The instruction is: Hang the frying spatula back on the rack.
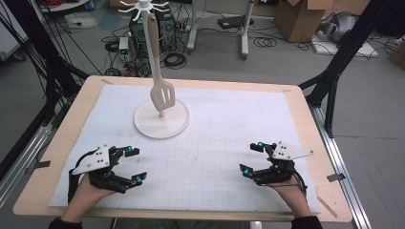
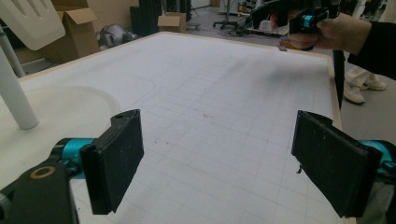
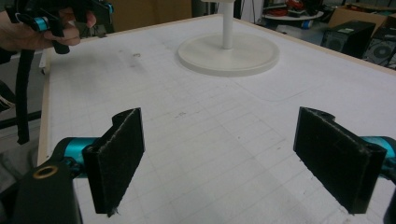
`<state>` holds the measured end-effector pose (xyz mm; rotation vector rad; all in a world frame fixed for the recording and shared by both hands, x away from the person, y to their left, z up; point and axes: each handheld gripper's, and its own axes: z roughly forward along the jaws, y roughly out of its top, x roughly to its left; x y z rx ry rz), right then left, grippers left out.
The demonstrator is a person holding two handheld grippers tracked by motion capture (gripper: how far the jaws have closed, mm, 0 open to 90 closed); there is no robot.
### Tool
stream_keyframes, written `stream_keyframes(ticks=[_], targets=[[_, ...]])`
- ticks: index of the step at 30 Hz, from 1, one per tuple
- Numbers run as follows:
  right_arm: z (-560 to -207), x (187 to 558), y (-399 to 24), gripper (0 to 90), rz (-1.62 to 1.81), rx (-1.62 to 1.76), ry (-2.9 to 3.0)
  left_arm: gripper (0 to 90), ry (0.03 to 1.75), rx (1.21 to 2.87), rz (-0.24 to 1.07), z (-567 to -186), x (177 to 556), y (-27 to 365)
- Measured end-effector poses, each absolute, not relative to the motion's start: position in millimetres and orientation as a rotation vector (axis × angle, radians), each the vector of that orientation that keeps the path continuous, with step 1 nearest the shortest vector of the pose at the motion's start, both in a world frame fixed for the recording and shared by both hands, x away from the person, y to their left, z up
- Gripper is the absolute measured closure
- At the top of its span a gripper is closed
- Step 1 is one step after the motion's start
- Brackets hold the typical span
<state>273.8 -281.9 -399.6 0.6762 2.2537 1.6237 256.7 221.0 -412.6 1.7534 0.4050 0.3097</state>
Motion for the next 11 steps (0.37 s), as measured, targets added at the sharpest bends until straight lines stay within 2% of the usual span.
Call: stream_keyframes(ticks=[11], targets=[[-400.3,274.8,-283.6,15.6,1.621,0.673,2.247,17.6,0.396,1.761,0.298,-414.7,256.4,215.4]])
